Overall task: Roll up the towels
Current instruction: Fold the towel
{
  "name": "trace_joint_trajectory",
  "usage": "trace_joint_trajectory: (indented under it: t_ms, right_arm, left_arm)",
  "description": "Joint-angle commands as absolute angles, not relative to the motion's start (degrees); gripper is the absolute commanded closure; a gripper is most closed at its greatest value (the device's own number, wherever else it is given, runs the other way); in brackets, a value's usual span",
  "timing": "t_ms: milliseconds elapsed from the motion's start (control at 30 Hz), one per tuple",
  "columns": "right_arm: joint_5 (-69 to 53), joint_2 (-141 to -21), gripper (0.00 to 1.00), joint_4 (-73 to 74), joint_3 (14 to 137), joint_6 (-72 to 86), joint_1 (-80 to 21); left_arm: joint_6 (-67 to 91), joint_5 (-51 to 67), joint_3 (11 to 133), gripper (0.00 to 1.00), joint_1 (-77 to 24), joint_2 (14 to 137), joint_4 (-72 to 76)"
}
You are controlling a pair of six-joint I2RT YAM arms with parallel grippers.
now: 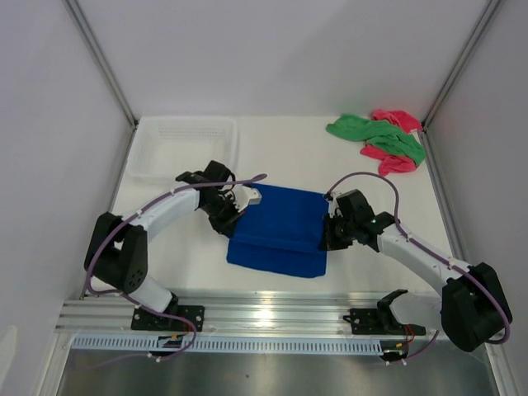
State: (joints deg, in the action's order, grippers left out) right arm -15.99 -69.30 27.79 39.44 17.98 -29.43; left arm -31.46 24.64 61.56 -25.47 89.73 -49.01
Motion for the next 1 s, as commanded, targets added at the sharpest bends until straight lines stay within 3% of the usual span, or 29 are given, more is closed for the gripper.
trace_joint_trajectory:
  t_ms: [0, 133, 333, 833, 933, 967]
  right_arm:
    - [-12.1, -66.0, 1.00, 32.0, 44.4, 17.0, -29.6]
    - [-10.7, -64.4, 1.00, 36.3, 47.6, 15.8, -29.7]
    - [-13.4, -64.4, 1.00, 32.8, 41.5, 18.6, -30.3]
    - [-13.1, -75.5, 1.00, 31.3, 39.1, 22.1, -32.8]
    - [-13.4, -75.1, 0.92, 31.6, 39.2, 22.1, -32.9]
    - [-14.0, -75.0, 0.75, 31.9, 39.4, 21.9, -32.9]
  left_arm:
    - [-31.6, 26.5, 64.1, 0.99, -25.2, 84.4, -49.0]
    - [-31.9, 28.5, 65.1, 0.99, -25.2, 81.2, -50.2]
    - [-31.9, 30.0, 60.1, 0.99, -25.9, 82.4, -49.0]
    - [-34.2, 29.8, 56.2, 0.99, -27.8, 90.1, -47.8]
    - [-35.4, 30.5, 55.6, 0.93, -27.9, 90.6, -48.5]
    - [-35.9, 31.4, 55.6, 0.86, -28.0, 90.7, -49.0]
